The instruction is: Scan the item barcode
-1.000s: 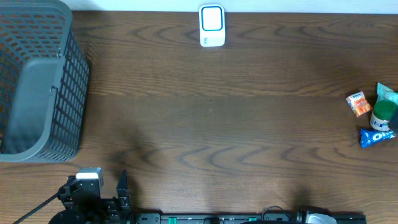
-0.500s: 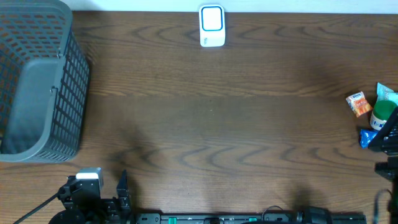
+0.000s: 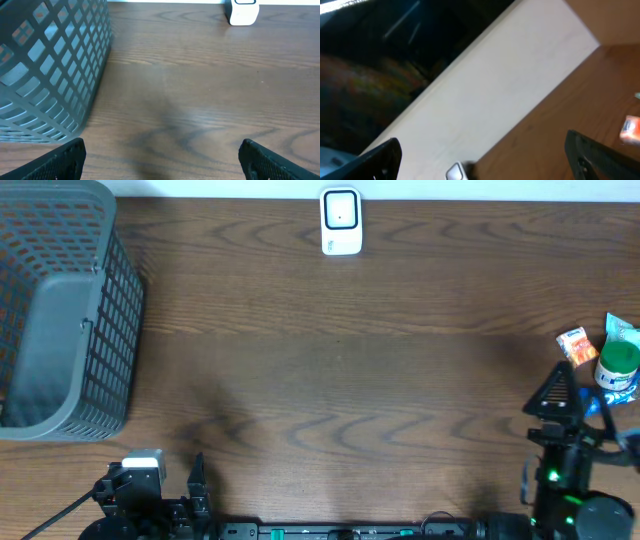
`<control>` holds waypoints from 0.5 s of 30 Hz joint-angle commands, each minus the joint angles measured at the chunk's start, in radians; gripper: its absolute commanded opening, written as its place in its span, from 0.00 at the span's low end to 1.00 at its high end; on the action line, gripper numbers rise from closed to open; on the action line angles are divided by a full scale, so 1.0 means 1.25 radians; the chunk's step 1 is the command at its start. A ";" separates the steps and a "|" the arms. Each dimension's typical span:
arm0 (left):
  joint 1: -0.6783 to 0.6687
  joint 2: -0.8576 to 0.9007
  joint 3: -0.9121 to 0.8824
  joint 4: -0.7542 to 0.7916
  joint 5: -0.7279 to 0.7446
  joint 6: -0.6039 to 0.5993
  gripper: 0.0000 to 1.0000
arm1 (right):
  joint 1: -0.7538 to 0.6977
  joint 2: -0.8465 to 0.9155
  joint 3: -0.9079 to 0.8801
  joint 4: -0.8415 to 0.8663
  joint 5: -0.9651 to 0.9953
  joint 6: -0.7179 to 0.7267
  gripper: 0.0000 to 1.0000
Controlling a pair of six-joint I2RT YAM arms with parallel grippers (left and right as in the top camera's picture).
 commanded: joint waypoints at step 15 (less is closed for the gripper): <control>-0.003 -0.003 0.003 -0.002 -0.010 0.005 0.98 | 0.024 -0.095 -0.342 0.114 0.040 -0.006 0.99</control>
